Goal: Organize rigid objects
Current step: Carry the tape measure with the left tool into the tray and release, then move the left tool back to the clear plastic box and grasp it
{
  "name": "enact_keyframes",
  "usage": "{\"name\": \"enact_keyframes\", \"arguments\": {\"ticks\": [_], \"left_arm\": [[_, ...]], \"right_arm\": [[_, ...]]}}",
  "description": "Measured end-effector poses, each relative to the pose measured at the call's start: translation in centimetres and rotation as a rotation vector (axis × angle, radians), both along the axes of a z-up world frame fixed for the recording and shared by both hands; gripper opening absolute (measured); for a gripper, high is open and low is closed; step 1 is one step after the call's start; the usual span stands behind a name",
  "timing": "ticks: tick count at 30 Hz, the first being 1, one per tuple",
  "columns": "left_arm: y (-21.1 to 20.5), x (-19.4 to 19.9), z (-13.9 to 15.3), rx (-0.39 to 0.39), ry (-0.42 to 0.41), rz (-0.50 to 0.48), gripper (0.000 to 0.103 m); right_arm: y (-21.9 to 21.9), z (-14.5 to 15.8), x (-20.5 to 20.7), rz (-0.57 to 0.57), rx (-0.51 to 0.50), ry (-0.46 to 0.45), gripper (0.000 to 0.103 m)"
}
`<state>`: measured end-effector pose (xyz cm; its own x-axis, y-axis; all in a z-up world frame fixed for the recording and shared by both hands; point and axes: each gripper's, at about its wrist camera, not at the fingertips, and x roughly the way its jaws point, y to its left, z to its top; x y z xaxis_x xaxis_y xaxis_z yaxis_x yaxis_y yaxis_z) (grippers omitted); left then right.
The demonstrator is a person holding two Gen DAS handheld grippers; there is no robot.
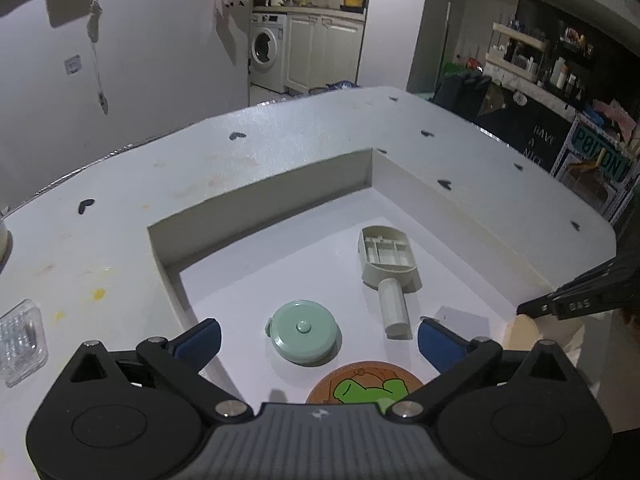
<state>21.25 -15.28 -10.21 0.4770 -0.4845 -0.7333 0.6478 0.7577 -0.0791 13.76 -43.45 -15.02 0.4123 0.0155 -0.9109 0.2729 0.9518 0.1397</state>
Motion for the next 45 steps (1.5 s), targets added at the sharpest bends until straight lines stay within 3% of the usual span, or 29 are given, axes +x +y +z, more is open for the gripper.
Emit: {"name": "enact_keyframes", "arguments": {"ticks": [12, 22, 34, 45], "left_arm": [[4.4, 0.6, 3.0, -0.038, -0.070, 0.135, 0.103], [9.5, 5.3, 3.6, -0.019, -0.072, 0.400, 0.103], [14.7, 10.4, 0.8, 0.017, 0.023, 0.610, 0.103], [16.9, 13.3, -2.7, 0.077, 0.088, 0.702, 0.103]], "right_arm": [[-0.1, 0.0, 0.0, 0.001, -0.001, 0.000, 0.009], [0.0, 0.0, 0.0, 0.001, -0.001, 0.001, 0.009], [0.0, 0.0, 0.2, -0.004, 0.000, 0.009, 0.009], [0.2, -0.1, 0.5, -0.014, -0.005, 0.018, 0.009]]}}
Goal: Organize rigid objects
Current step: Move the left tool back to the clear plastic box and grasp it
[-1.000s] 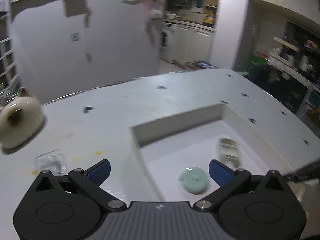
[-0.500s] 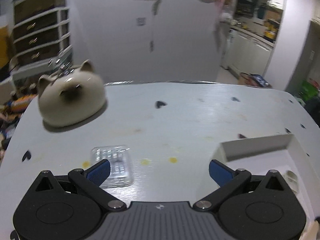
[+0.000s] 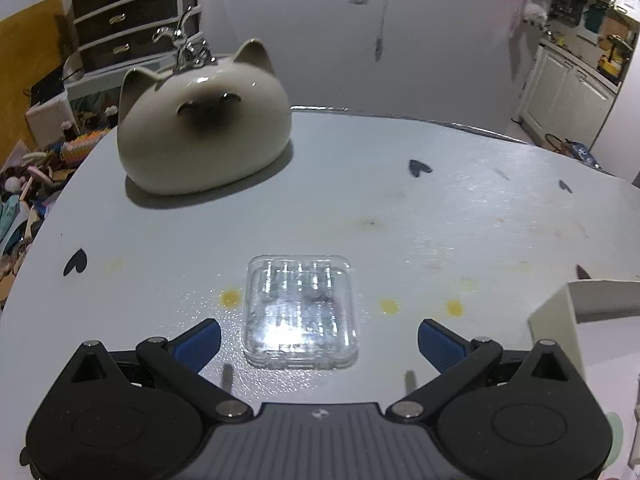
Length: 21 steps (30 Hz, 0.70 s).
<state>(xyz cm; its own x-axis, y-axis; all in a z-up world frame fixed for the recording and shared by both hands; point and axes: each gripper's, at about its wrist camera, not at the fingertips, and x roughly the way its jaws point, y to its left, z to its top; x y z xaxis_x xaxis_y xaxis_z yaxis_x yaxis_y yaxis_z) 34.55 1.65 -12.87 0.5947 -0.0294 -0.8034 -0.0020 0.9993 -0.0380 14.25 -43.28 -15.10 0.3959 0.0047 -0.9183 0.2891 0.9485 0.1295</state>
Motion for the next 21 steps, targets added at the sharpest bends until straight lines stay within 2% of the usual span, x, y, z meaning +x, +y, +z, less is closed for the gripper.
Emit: {"name": "enact_keyframes", "arguments": {"ticks": [9, 13, 17, 21], "left_arm": [[0.2, 1.5, -1.7, 0.022, 0.030, 0.001, 0.103], [0.5, 2.1, -2.3, 0.003, 0.050, -0.011, 0.099], [0.5, 2.5, -2.5, 0.029, 0.040, -0.027, 0.098], [0.4, 2.6, -2.2, 0.055, 0.016, -0.023, 0.081]], "right_arm": [[0.0, -0.1, 0.0, -0.009, 0.000, 0.001, 0.010], [0.0, -0.1, 0.0, -0.014, 0.001, 0.002, 0.010], [0.0, -0.1, -0.1, -0.019, 0.004, 0.000, 0.010], [0.0, -0.1, -0.1, -0.021, 0.004, 0.000, 0.010]]}}
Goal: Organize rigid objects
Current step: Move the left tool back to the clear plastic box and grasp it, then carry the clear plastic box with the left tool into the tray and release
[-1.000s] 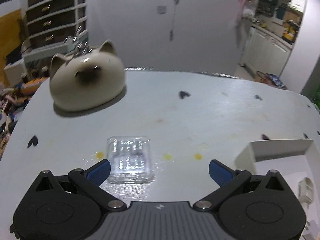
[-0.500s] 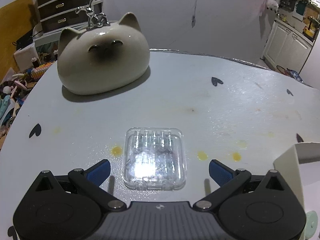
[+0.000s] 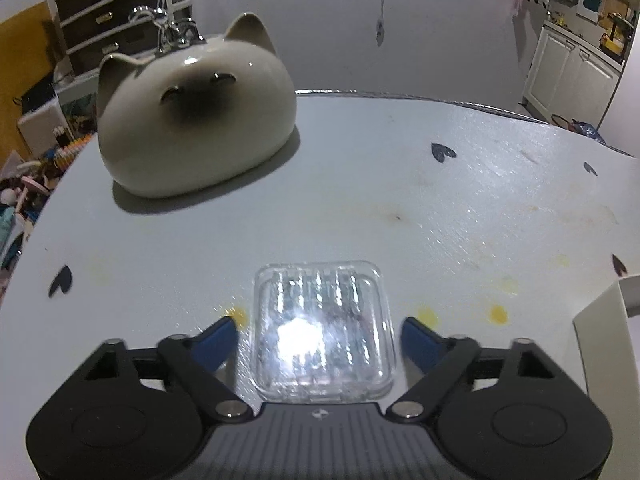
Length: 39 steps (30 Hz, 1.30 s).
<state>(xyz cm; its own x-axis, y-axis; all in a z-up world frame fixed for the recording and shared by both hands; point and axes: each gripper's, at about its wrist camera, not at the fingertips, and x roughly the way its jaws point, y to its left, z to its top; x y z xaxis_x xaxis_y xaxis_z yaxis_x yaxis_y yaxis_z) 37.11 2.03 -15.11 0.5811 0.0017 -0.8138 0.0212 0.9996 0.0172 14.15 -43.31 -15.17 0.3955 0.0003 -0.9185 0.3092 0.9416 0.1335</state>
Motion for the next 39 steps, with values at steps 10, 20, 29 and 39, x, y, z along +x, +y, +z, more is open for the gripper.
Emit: {"name": "enact_keyframes", "arguments": {"ticks": [10, 20, 29, 39], "left_arm": [[0.1, -0.8, 0.8, -0.061, -0.024, -0.021, 0.073], [-4.7, -3.0, 5.8, -0.178, -0.113, -0.185, 0.073], [-12.9, -5.9, 8.4, -0.267, -0.130, -0.415, 0.073], [-21.0, -7.0, 5.5, -0.241, -0.024, -0.582, 0.073]], "right_arm": [[0.0, 0.0, 0.0, 0.000, 0.000, 0.000, 0.010], [0.0, 0.0, -0.1, 0.005, -0.002, -0.002, 0.010], [0.0, 0.1, -0.2, 0.005, -0.001, -0.008, 0.010], [0.0, 0.1, -0.4, 0.009, 0.000, -0.016, 0.010]]}}
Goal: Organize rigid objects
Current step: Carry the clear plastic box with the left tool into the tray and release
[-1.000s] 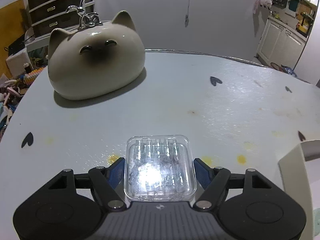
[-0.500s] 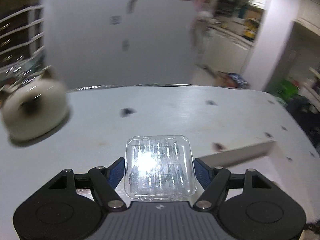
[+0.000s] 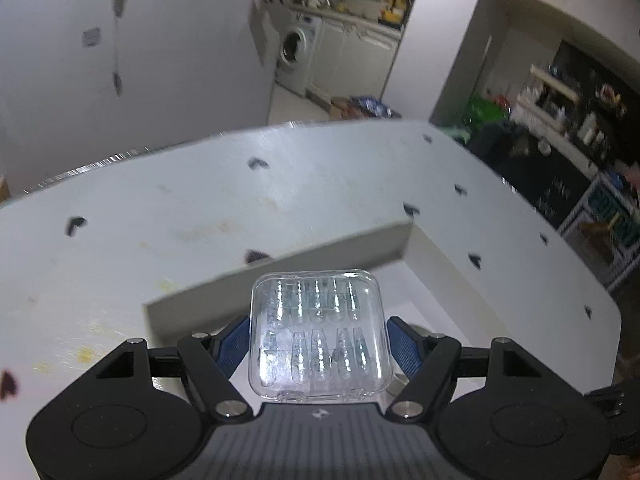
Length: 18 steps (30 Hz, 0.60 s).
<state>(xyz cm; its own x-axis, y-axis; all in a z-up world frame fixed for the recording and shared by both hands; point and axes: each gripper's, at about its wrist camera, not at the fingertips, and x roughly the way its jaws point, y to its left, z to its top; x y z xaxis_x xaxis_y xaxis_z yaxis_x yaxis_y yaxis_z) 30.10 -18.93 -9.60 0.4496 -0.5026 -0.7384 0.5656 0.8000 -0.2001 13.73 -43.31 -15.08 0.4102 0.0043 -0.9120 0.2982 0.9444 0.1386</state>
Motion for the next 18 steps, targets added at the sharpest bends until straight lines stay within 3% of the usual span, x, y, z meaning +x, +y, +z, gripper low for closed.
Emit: {"name": "enact_keyframes", "arguments": {"ticks": [14, 16, 18], "left_arm": [[-3.1, 1.8, -3.8, 0.063, 0.055, 0.014, 0.075], [-3.2, 2.0, -4.1, 0.070, 0.068, 0.030, 0.095], [-3.1, 2.0, -4.1, 0.070, 0.077, 0.040, 0.102]], "right_arm": [[0.0, 0.0, 0.0, -0.001, 0.001, 0.000, 0.010], [0.0, 0.0, 0.0, 0.000, 0.002, -0.001, 0.010], [0.0, 0.0, -0.1, 0.002, 0.005, -0.004, 0.010]]}}
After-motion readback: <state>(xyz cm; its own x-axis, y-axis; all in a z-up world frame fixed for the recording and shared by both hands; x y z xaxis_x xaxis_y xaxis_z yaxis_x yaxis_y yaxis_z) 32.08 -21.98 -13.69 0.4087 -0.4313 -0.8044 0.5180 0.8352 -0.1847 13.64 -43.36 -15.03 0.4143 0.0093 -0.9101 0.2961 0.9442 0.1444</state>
